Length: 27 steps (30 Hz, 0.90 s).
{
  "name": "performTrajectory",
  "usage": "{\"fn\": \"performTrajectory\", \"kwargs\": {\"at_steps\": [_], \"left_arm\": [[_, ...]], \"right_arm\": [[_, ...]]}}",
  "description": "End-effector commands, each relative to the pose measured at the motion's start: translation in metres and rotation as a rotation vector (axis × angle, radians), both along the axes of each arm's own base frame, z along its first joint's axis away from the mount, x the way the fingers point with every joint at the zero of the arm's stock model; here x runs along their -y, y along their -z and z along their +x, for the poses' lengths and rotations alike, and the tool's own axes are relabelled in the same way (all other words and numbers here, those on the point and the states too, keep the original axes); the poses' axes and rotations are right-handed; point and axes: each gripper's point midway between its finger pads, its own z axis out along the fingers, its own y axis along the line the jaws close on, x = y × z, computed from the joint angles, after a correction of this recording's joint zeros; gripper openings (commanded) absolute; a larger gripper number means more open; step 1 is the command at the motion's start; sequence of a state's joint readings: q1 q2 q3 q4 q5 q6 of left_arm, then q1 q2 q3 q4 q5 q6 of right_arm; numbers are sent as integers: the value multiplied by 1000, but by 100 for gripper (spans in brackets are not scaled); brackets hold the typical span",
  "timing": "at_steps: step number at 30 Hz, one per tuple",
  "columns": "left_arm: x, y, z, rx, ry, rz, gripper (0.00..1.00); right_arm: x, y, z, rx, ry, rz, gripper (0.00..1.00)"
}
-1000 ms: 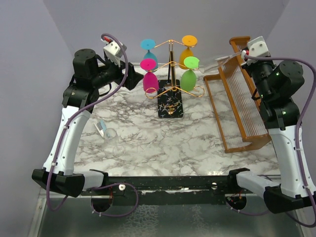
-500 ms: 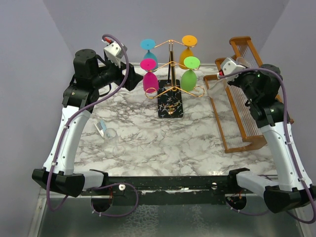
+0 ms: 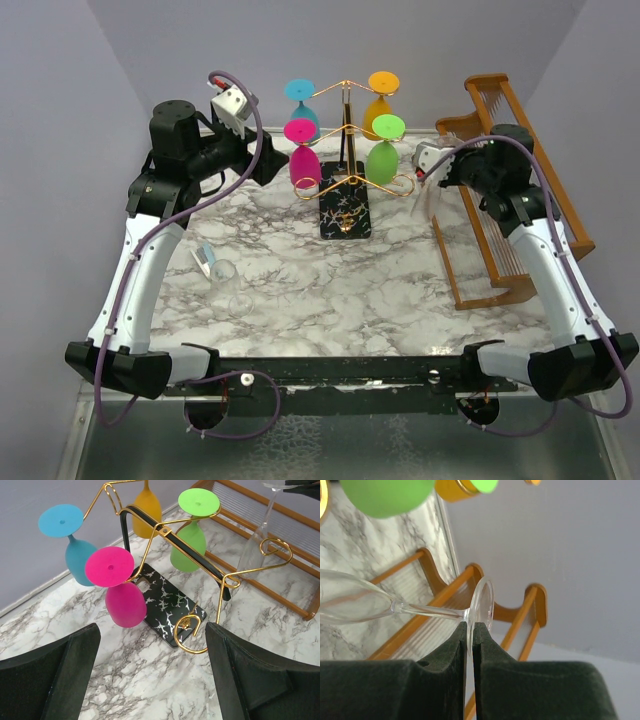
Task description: Place the wine glass upside down on the wine glass rack
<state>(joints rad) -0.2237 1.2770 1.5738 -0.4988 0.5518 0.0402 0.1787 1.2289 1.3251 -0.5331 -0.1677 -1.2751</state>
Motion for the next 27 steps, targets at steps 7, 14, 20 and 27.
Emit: {"fn": "performTrajectory", "kwargs": {"at_steps": [7, 14, 20, 27], "left_arm": [[-4, -7, -5, 34, -6, 3, 89], [-4, -4, -3, 26, -5, 4, 89], [-4, -2, -1, 20, -4, 6, 89], [-4, 1, 3, 13, -3, 8, 89]], "right_arm": [[-66, -14, -10, 0, -379, 31, 1], [-94, -17, -15, -23, -538, 74, 2], [-114, -14, -25, -57, -662, 107, 3], [-124, -15, -35, -77, -736, 125, 4]]}}
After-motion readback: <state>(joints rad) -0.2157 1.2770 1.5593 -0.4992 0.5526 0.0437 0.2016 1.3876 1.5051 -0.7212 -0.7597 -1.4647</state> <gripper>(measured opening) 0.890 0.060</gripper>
